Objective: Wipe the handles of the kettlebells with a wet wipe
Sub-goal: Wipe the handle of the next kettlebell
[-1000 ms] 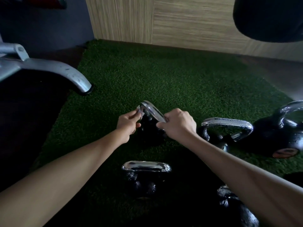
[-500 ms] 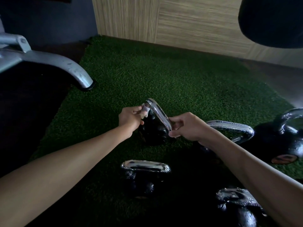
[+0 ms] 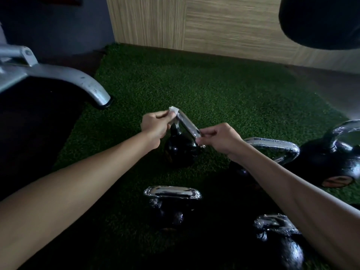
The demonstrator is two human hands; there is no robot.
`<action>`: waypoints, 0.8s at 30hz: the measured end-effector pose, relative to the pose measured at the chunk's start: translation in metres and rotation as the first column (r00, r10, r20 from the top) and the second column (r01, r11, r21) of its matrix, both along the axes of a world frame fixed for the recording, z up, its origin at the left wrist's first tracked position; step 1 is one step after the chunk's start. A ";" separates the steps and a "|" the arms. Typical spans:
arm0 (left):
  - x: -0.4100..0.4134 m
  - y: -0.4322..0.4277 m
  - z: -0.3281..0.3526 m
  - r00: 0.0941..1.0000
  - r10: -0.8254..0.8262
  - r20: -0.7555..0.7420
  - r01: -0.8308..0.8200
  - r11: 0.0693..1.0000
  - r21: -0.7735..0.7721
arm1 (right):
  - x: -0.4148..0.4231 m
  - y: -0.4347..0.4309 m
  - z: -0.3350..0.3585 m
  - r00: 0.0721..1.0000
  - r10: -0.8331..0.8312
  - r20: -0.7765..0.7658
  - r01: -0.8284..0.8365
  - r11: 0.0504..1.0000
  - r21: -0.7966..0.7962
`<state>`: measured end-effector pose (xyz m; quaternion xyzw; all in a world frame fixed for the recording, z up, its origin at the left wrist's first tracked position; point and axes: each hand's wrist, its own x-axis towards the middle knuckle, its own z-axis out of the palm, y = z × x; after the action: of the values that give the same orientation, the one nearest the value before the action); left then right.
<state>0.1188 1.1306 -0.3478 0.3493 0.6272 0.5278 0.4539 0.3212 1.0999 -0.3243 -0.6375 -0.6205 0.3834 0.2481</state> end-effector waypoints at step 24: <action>0.033 -0.050 -0.008 0.954 -0.183 -0.236 0.222 0.963 0.152 | 0.015 0.010 0.009 0.955 0.272 0.120 -0.275 0.961 0.010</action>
<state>0.1515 1.0807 -0.3561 0.5071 0.5849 0.4898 0.4010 0.3366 1.1104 -0.3154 -0.5635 -0.7214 0.3676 0.1642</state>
